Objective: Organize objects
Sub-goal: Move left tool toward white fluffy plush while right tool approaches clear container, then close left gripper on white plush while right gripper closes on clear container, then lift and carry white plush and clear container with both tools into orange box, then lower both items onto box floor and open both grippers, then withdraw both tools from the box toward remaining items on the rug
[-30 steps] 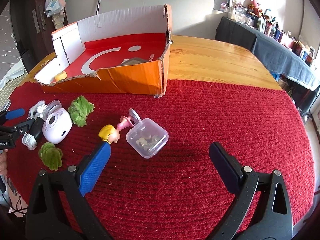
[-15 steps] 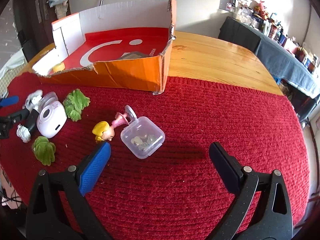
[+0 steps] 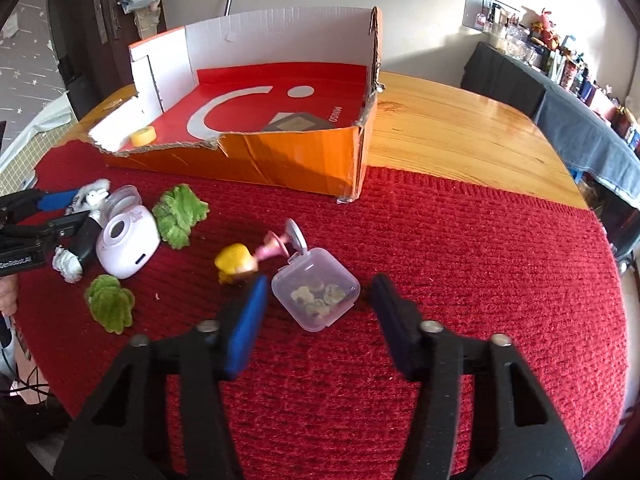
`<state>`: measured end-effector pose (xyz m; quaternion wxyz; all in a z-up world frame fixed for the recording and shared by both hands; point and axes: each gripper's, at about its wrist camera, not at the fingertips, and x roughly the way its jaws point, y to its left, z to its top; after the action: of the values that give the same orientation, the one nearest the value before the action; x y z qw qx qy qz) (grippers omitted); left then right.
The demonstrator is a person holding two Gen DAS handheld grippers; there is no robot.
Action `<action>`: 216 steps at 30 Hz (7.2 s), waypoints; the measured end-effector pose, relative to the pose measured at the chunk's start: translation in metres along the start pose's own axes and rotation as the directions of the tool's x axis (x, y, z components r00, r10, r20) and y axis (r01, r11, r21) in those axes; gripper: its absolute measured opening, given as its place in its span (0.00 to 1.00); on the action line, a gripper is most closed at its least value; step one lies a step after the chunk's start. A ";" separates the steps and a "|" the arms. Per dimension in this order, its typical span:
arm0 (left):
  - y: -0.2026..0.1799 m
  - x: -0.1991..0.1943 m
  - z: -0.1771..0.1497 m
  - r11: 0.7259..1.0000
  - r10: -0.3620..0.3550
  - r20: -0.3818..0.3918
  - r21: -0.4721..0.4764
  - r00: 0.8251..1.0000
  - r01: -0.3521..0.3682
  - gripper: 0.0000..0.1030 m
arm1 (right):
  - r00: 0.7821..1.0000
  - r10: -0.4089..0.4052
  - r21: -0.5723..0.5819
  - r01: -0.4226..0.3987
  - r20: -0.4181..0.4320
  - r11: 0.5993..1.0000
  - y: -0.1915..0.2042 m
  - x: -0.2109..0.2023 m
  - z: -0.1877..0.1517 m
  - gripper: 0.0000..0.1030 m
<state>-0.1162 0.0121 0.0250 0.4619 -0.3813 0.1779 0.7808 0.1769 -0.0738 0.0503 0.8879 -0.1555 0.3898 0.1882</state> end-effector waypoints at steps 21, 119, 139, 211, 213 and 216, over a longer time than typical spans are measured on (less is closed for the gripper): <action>-0.003 -0.029 0.004 0.998 -0.047 0.071 -0.025 0.996 0.049 0.40 | 0.997 0.033 0.008 -0.034 0.074 0.999 0.013 -0.028 0.007 0.40; -0.032 0.075 0.112 0.945 -0.207 -0.224 0.207 0.952 0.254 0.46 | 0.955 0.129 -0.148 -0.173 -0.267 0.974 0.051 0.079 0.126 0.41; -0.028 0.059 0.113 0.929 -0.274 -0.212 0.193 0.938 0.315 0.52 | 0.965 0.126 -0.116 -0.156 -0.232 0.981 0.063 0.066 0.128 0.51; 0.001 -0.023 -0.019 0.971 -0.230 0.012 0.067 0.973 0.229 0.98 | 0.966 -0.257 0.341 0.237 0.015 0.910 0.061 -0.024 -0.010 0.91; 0.000 -0.020 -0.019 0.971 -0.229 0.003 0.069 0.973 0.228 0.98 | 0.965 -0.263 0.348 0.248 -0.004 0.904 0.057 -0.019 -0.008 0.91; 0.000 -0.018 -0.020 0.971 -0.230 -0.008 0.072 0.973 0.230 0.98 | 0.959 -0.282 0.339 0.279 -0.040 0.899 0.054 -0.010 -0.002 0.91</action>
<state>-0.1025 -0.0105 0.0258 0.5628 -0.3822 0.1604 0.7152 0.1448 -0.0296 0.0496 0.9211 -0.0529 0.3855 -0.0110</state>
